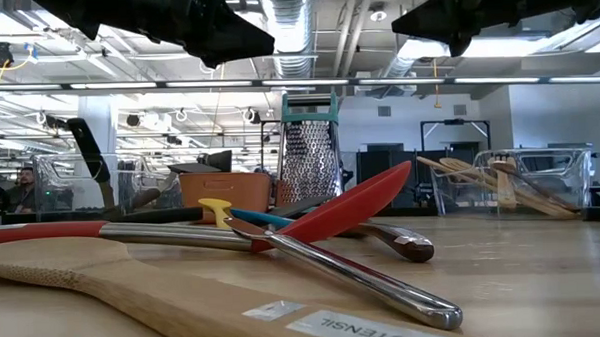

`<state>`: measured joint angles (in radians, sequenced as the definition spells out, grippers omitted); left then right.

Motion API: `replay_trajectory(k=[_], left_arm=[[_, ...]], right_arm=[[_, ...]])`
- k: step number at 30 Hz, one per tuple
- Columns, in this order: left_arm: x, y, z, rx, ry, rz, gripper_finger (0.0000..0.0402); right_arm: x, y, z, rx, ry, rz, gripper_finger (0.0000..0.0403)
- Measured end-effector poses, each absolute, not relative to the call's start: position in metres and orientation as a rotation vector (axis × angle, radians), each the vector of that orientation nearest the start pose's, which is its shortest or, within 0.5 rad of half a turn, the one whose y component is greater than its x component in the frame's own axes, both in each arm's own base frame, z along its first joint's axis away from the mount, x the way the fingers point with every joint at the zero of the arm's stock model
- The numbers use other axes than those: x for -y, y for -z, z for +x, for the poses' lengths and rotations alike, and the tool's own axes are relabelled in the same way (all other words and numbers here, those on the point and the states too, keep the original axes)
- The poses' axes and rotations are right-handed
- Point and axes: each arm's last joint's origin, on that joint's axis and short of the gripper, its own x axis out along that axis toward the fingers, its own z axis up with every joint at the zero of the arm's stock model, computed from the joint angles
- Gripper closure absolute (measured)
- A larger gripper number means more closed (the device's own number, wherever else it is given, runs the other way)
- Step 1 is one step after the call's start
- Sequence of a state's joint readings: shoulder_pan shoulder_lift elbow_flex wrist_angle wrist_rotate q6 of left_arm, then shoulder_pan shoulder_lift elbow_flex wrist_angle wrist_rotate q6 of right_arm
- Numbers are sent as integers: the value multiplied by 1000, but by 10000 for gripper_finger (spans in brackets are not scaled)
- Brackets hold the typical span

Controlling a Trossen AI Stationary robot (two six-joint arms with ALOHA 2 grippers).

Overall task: Pick & Place Kitchen Items
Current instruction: Put the yellow spoon into the right transparent bin

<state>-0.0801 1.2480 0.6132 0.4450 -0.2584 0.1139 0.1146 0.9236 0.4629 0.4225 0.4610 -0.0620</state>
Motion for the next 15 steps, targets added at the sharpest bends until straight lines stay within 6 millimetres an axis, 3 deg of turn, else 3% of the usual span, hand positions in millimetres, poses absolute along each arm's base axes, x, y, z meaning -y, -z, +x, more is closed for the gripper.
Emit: replay_trajectory(k=[15], left_arm=[[13, -239, 263, -189, -183, 52, 302]], right_arm=[[-10, -255, 201, -51, 344, -72, 402]])
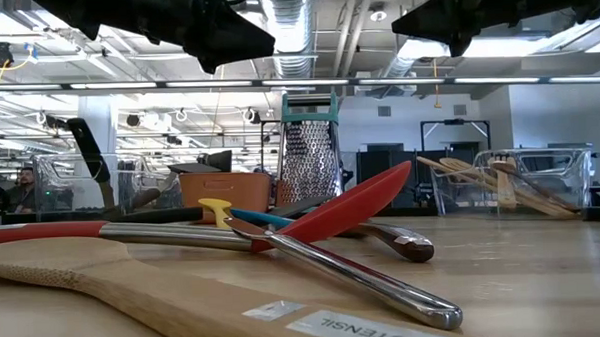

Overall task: Pick & Place Kitchen Items
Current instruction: Put the yellow spoon into the right transparent bin

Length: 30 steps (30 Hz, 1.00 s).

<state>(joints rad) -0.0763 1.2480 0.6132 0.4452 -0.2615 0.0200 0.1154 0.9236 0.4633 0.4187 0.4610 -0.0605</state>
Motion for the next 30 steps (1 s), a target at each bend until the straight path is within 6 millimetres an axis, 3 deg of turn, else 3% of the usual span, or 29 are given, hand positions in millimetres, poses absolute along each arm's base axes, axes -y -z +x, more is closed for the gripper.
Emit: replay_trajectory(k=[11, 20, 30], left_arm=[[19, -238, 261, -169, -337, -137, 396], [21, -252, 265, -305, -416, -146, 401], [23, -273, 271, -328, -350, -16, 401]], right_arm=[[-10, -255, 201, -51, 344, -72, 402], [-10, -253, 201, -79, 344, -83, 402], [-10, -253, 201, -83, 343, -106, 402]])
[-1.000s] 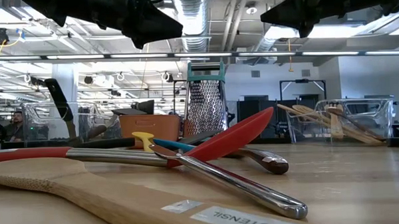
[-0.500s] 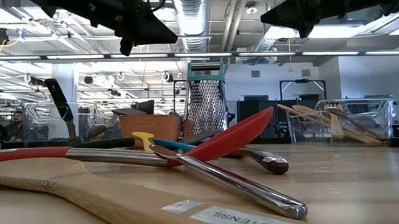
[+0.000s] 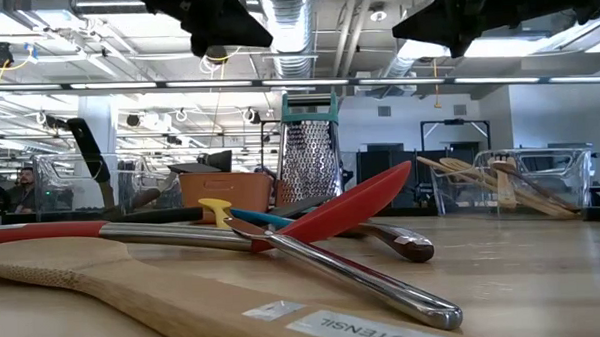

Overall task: Pick & Place Kitchen Items
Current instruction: Put the yellow spoon into the right transparent bin

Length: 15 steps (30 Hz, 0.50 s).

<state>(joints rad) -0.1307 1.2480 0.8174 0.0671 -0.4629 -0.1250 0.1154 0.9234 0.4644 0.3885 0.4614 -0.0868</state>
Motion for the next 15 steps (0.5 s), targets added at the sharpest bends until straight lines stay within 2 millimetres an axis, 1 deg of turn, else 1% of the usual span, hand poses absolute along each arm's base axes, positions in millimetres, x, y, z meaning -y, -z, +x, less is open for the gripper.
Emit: replay_trajectory(k=[3, 6, 15], left_arm=[[23, -272, 271, -349, -317, 76, 401], [24, -270, 270, -393, -260, 226, 401], [20, -254, 264, -626, -125, 675, 401]], right_arm=[[-10, -253, 201, -83, 343, -107, 402], [-10, -253, 201, -83, 343, -108, 402], [-10, -253, 201, -82, 344, -108, 402]])
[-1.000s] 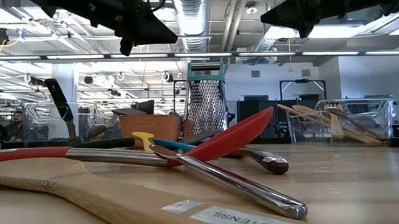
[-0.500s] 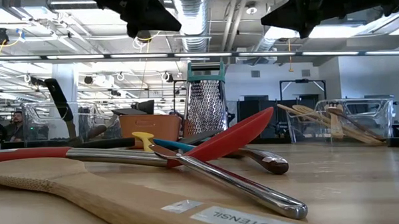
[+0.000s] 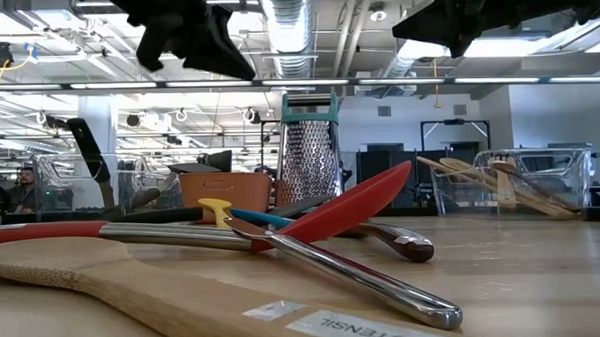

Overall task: Pick & Place Kitchen Items
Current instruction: Put the yellow spoon into the right transparent bin

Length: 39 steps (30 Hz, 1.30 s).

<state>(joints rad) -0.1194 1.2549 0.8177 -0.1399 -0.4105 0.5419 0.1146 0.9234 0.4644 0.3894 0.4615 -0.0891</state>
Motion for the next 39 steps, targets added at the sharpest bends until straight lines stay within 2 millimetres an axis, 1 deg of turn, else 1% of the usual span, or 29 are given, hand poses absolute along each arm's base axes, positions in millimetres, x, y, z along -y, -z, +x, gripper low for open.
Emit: replay_trajectory(k=[3, 5, 7, 10, 13, 16, 18, 21, 23, 25, 27, 32, 36, 39], left_arm=[[14, -255, 265, -635, -118, 767, 401], [6, -256, 265, -655, -125, 810, 401], [-3, -263, 268, -645, -131, 825, 401], [-16, -277, 272, -593, -94, 827, 401], [-30, -286, 277, -579, -96, 840, 401], [-40, -282, 281, -618, -105, 840, 401], [-42, -270, 282, -684, -56, 829, 401], [-40, -248, 285, -815, 43, 831, 401], [-34, -232, 286, -920, 145, 895, 401], [-26, -221, 287, -983, 227, 985, 401], [-18, -217, 290, -976, 280, 1033, 401], [1, -209, 292, -944, 424, 1023, 401], [9, -205, 293, -944, 451, 1031, 401], [10, -206, 294, -942, 420, 982, 401]], right_arm=[[-10, -253, 201, -81, 351, -108, 402], [-10, -254, 201, -74, 353, -105, 402], [-10, -254, 201, -73, 353, -105, 402], [-10, -254, 201, -73, 354, -105, 402], [-10, -254, 201, -73, 355, -105, 402], [-10, -254, 201, -75, 355, -105, 402], [-10, -253, 201, -75, 355, -105, 402], [-10, -254, 201, -75, 355, -106, 402], [-9, -253, 201, -76, 360, -106, 402], [-7, -253, 201, -76, 370, -105, 402], [-5, -253, 201, -80, 381, -105, 402], [0, -250, 200, -113, 401, -104, 402], [2, -249, 200, -121, 412, -105, 402], [2, -249, 200, -121, 412, -105, 402]])
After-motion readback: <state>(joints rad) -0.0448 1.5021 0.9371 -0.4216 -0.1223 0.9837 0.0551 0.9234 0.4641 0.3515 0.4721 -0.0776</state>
